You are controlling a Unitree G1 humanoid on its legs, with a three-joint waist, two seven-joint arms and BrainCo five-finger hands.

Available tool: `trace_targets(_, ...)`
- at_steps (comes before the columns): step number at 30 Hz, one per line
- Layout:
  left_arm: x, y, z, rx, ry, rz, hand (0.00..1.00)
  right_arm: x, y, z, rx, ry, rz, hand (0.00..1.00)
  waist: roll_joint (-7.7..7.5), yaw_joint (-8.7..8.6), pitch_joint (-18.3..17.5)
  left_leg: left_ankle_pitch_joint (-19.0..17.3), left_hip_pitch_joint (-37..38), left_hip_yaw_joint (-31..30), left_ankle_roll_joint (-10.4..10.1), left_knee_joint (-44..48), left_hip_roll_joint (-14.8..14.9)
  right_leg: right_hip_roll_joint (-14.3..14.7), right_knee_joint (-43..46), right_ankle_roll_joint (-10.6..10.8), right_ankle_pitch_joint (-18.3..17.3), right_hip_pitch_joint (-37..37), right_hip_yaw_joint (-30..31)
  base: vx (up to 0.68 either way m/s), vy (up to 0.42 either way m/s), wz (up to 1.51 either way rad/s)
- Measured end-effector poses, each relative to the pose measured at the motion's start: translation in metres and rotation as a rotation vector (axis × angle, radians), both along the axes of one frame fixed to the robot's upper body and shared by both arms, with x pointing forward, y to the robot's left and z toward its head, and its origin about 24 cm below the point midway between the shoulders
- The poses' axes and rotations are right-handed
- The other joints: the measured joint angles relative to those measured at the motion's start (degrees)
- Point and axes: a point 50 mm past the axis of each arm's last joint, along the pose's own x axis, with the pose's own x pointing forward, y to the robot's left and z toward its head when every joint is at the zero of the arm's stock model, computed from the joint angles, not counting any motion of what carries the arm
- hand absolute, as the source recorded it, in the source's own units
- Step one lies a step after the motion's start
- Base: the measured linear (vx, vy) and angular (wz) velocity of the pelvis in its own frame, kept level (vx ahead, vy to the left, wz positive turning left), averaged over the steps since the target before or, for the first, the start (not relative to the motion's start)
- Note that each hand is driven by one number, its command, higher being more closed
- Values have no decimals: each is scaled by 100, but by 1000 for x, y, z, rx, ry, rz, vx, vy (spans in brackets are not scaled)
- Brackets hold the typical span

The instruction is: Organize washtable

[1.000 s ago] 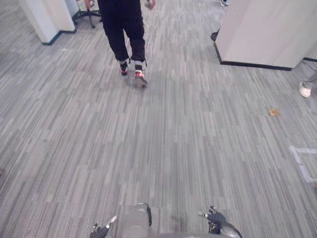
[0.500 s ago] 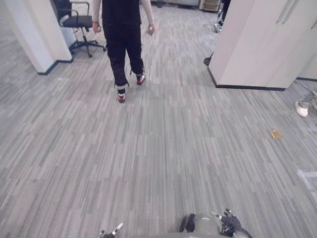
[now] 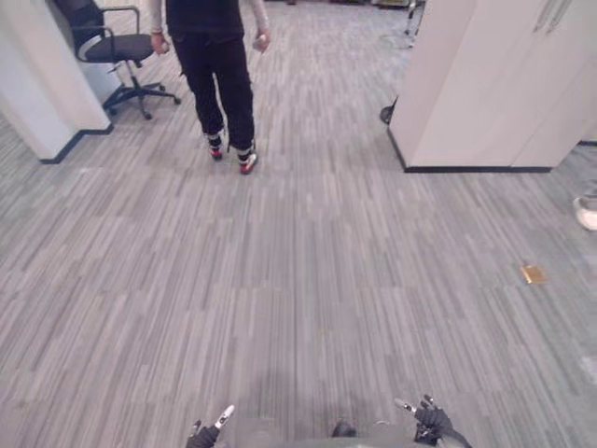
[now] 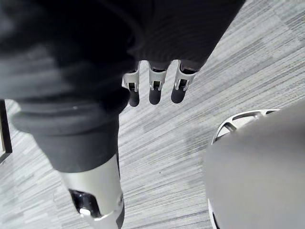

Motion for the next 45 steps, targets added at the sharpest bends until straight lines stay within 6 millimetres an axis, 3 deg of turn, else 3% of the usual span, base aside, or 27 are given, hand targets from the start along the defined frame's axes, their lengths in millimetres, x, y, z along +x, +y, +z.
trace_targets(2, -1, 0, 0, 0, 2, -1, 0, 0, 0, 0, 1, 2, 1, 0, 9, 62, -2, -267, -463, 120, -18, -937, -7, -25, -374, 114, 52, 366, 90, 371, 100, -24)
trace_targets(4, 1, -1, 0, 3, -5, -17, 0, -2, 0, -1, 1, 8, 0, 0, -1, 138, 3, -266, -644, 196, -19, -2364, -102, -136, -567, 321, 35, 581, 116, 311, 195, -9)
trace_targets(5, 2, -1, 0, 5, -6, -24, 0, -3, 0, -1, -1, 8, 3, 0, 2, 138, -9, -89, -579, 163, -98, -3678, -217, -245, -575, 539, -67, 649, 115, 333, 288, 0)
trace_targets(6, 2, -1, 1, 5, -7, -20, 0, -2, 3, -1, 2, 7, 7, 0, -48, 157, 22, 243, -538, 216, -17, -3819, -312, -372, -539, 639, -150, 726, 164, 351, 293, 4)
trace_targets(7, 0, 7, 2, 26, -4, -20, 0, -3, 12, -2, 17, 10, 33, 0, -226, 163, -38, 302, -291, 413, 67, -4188, -616, -608, -531, 718, -172, 730, 220, 398, 238, 7)
trace_targets(8, 1, 9, 4, 39, -14, -21, 0, -1, 16, -1, 18, 3, 75, 0, -369, 150, -101, 259, -336, 459, 162, -4077, -688, -669, -698, 689, 6, 777, 230, 319, 147, 4)
trace_targets(11, 3, 8, 3, 32, -18, -23, 0, 10, 23, 2, 25, -34, 81, 0, -383, 296, -113, 13, -346, 627, 258, -3676, -682, -765, -841, 864, 291, 920, 359, 350, 234, -17)
trace_targets(13, 2, 7, 3, 30, -15, -26, 0, 12, 25, 2, 31, -45, 80, 0, -313, 313, -171, -128, -233, 750, 283, -3559, -669, -835, -689, 942, 403, 902, 454, 169, 143, -33)
trace_targets(14, -1, 0, 1, 11, -4, -29, 0, 10, 20, 2, 21, -41, 73, 0, -112, 321, -255, -431, -67, 737, 276, -3696, -677, -858, -209, 975, 382, 725, 596, 153, 167, -48)
trace_targets(15, -2, -3, 0, 1, 4, -35, 0, 10, 16, 3, 13, -42, 61, 0, -33, 301, -281, -610, 24, 732, 287, -3809, -695, -905, 234, 1039, 337, 541, 678, 110, 177, -44)
trace_targets(16, -5, -1, -1, 3, 20, -51, 0, 9, 13, 3, 9, -42, 39, 0, -64, 279, -280, -657, 169, 770, 329, -3915, -814, -1122, 1021, 1124, 251, 236, 770, 85, 157, 1)
trace_targets(17, -5, 1, -2, 10, 41, -117, 0, 5, 4, 3, -5, -32, 24, 0, -127, 150, -272, -700, 472, 775, 400, -4067, -1084, -1538, 2386, 860, 434, -325, 940, 100, 128, 23)
trace_targets(19, -3, 4, -1, 20, 47, -151, 0, -8, -1, 0, -12, 12, 18, 0, -157, 99, -276, -714, 782, 749, 523, -4119, -1246, -1818, 3303, 670, 811, -588, 1062, 194, 86, 35)
trace_targets(20, -4, 4, -1, 21, 47, -150, 0, -12, 0, -2, -1, 19, -15, 0, -179, 120, -296, -717, 847, 776, 554, -4166, -1261, -1875, 3542, 615, 633, -676, 995, 224, 59, 12)
trace_targets(23, -4, 3, -1, 16, 48, -147, 0, -11, 0, -2, 1, 26, -9, 0, -158, 113, -325, -652, 1146, 727, 494, -4486, -1144, -1720, 3074, 693, -211, -836, 284, 185, -19, 4)
trace_targets(25, -5, 2, -1, 13, 50, -143, 0, -12, 0, -2, 0, 27, -8, 0, -136, 117, -338, -615, 1235, 704, 430, -4607, -1013, -1565, 2311, 693, -333, -838, -48, 173, -113, 7)
trace_targets(26, -5, 4, -1, 17, 49, -137, 0, -13, 2, -3, 6, 33, -8, 0, -186, 114, -369, -559, 1279, 675, 330, -4655, -964, -1418, 1279, 630, -97, -773, -108, 177, -175, 7)
trace_targets(27, -6, 11, 0, 35, 45, -118, 0, -17, 9, -5, 24, 48, -7, 0, -381, 134, -477, -522, 1278, 639, 250, -4740, -1077, -1369, 437, 623, 802, -788, 5, 246, -253, 12)
trace_targets(29, -7, 2, -2, 11, 45, -97, 0, -21, 9, -6, 27, 63, -3, 0, -290, 146, -648, -440, 1368, 574, 53, -5034, -925, -1121, -169, 738, 883, -486, -42, 228, -213, 0)
trace_targets(34, -15, -10, -4, -20, 51, -51, 0, -26, 0, -5, -5, 82, 31, 0, -30, 140, -837, -291, 1466, 565, -135, -5577, -829, -609, -1592, 737, 1353, 4, -113, 97, -135, -9)
trace_targets(44, -18, 5, -3, 14, 69, -71, 0, -31, 6, -9, 20, 115, 31, 0, -286, 136, -844, -216, 1477, 393, -42, -5722, -1119, -676, -2173, 842, 1697, 239, -142, -5, 6, 4)
trace_targets(45, -21, 13, -2, 33, 99, -112, 0, -21, 2, -8, 14, 110, 44, 0, -289, -60, -615, -159, 1580, 94, 55, -5982, -1367, -841, -2178, 885, 1755, 191, -23, 0, 0, 0)
